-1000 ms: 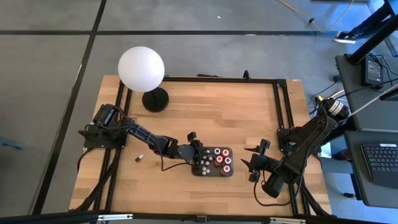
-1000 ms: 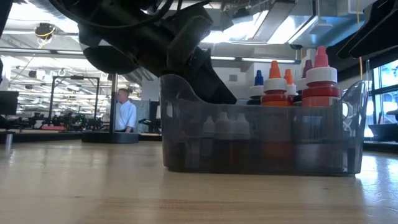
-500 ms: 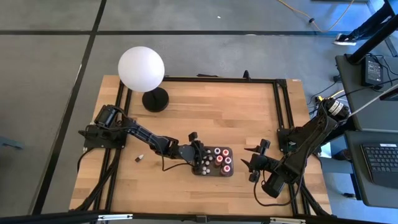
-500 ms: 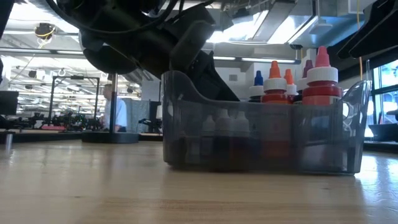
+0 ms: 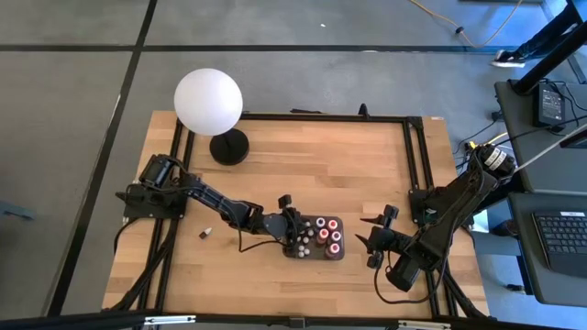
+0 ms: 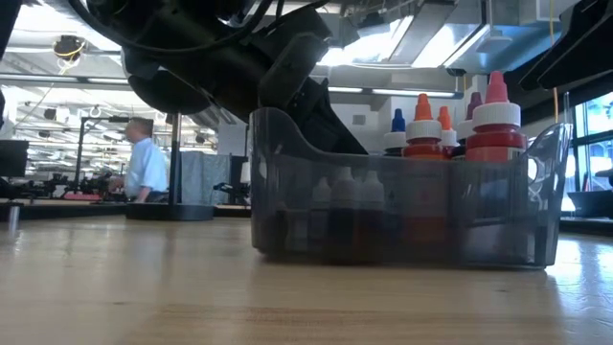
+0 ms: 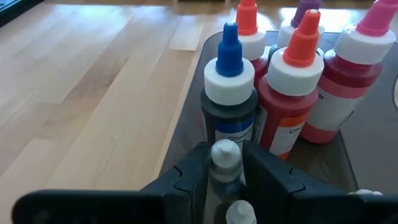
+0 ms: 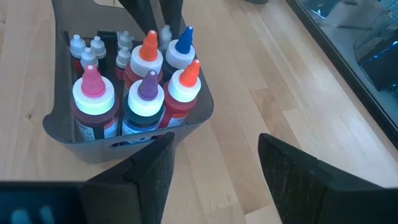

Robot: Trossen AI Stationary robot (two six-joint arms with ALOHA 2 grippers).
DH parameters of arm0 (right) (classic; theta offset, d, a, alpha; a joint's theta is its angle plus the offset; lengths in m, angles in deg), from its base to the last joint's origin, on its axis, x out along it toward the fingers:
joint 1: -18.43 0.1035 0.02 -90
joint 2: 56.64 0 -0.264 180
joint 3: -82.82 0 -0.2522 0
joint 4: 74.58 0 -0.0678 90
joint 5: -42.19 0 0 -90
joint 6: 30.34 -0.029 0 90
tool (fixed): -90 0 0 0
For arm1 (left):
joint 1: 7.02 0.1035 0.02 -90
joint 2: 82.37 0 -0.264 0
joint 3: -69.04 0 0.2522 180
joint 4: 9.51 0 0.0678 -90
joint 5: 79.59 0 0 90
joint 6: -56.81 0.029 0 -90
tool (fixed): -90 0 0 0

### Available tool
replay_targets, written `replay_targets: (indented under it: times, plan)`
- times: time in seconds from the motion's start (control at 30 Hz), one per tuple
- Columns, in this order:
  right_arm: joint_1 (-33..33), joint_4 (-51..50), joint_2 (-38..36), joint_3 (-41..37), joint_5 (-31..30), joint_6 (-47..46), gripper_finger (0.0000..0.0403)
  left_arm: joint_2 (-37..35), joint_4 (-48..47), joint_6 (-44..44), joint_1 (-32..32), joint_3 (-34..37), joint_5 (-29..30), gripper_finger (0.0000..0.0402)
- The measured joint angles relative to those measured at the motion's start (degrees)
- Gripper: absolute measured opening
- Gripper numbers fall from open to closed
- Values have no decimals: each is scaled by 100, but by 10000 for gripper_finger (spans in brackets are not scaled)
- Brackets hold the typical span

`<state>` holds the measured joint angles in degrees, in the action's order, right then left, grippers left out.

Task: Pick & Place food coloring
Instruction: Put the small food coloring bottle into the black bin

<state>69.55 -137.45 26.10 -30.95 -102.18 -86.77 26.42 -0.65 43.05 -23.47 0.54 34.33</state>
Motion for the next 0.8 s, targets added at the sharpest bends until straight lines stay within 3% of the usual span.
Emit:
replay_targets:
  times: [0.5, 0.67, 0.8]
  plan:
    - [1, 0, 0, 0, 1, 4, 233, -132, -123, 214, -16, -8, -156, 122]
    - [1, -3, 0, 0, 2, 4, 233, -589, -259, 694, -98, -204, -428, 119]
    - [1, 0, 0, 1, 7, 0, 233, -1132, -1062, 896, -198, -314, -447, 121]
